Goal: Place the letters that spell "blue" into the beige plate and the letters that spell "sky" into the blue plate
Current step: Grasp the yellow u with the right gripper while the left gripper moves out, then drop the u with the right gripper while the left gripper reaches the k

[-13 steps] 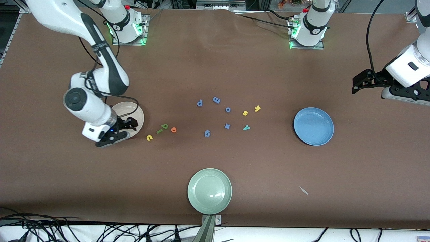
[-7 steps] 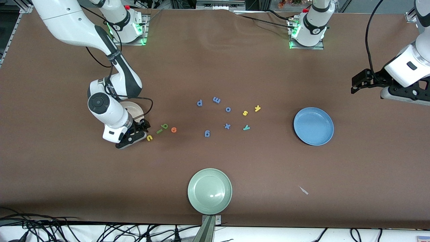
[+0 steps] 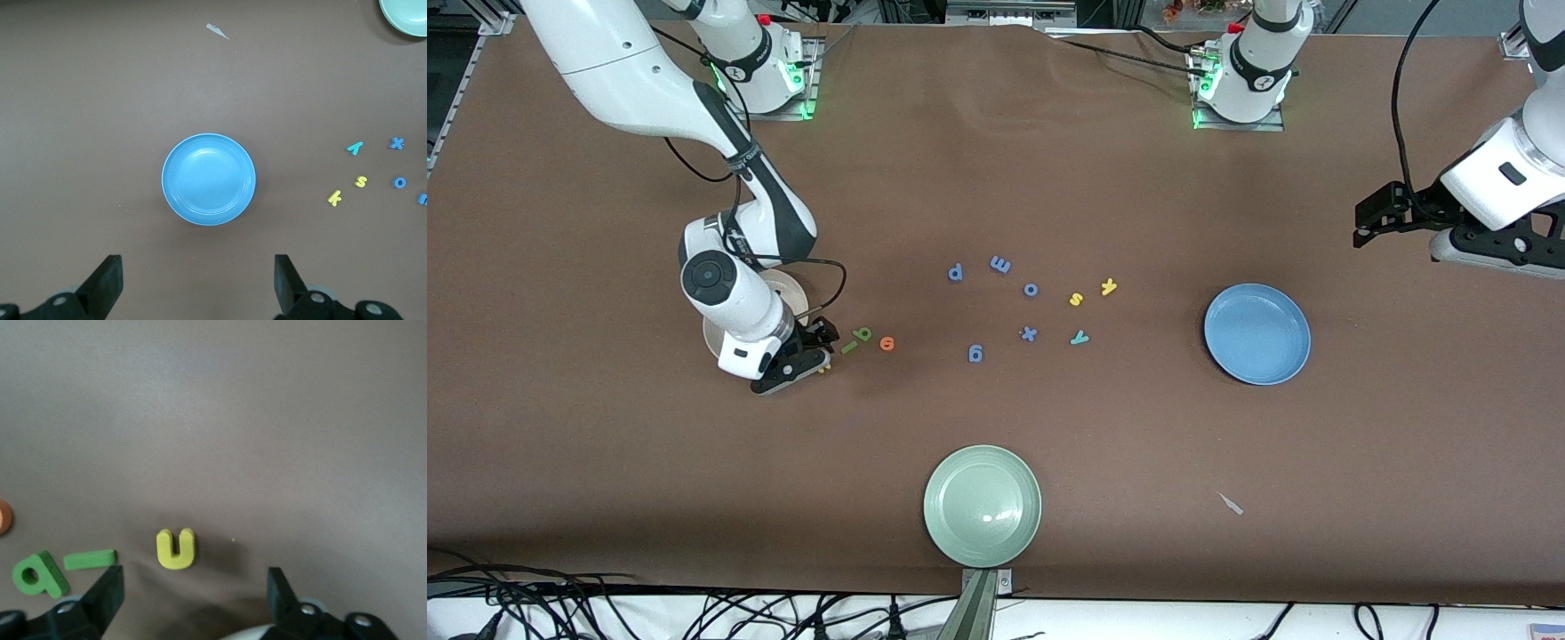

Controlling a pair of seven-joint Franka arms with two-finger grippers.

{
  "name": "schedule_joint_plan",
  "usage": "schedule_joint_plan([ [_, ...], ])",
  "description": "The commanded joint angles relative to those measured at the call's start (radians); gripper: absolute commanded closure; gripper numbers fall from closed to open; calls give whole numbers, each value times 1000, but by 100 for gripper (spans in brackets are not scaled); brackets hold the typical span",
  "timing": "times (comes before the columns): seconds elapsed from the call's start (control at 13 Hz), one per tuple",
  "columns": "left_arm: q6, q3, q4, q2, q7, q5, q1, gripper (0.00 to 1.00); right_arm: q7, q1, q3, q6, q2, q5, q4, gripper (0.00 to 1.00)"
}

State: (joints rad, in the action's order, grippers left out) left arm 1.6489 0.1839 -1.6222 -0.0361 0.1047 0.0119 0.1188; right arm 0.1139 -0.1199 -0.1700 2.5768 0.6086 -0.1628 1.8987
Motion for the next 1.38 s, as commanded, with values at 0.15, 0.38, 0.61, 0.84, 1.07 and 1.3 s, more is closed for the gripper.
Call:
schedule_joint_plan([
  [0.15,-40,73,19,-14,7,0,-13,0,-39,-3,-5,17,37,-12,-32,17],
  [0.38,-112,123,19,-19,13,6,-18,0,-40,-4,-5,32,48,-12,-35,27],
  [0.61,-123,189,15,-83,10,-3,-28,0,-66,-18,-5,39,69,-12,-56,32],
  [0.84,4,241,1,-240,-3,-24,-50,0,-65,-21,-5,39,71,-11,-59,42],
  [1.07,93,241,-5,-321,-3,-30,-74,0,-59,-20,-2,39,63,-12,-59,65],
  [1.3,219,241,-66,-381,-26,-30,-105,0,-57,-20,0,39,60,-11,-59,78],
])
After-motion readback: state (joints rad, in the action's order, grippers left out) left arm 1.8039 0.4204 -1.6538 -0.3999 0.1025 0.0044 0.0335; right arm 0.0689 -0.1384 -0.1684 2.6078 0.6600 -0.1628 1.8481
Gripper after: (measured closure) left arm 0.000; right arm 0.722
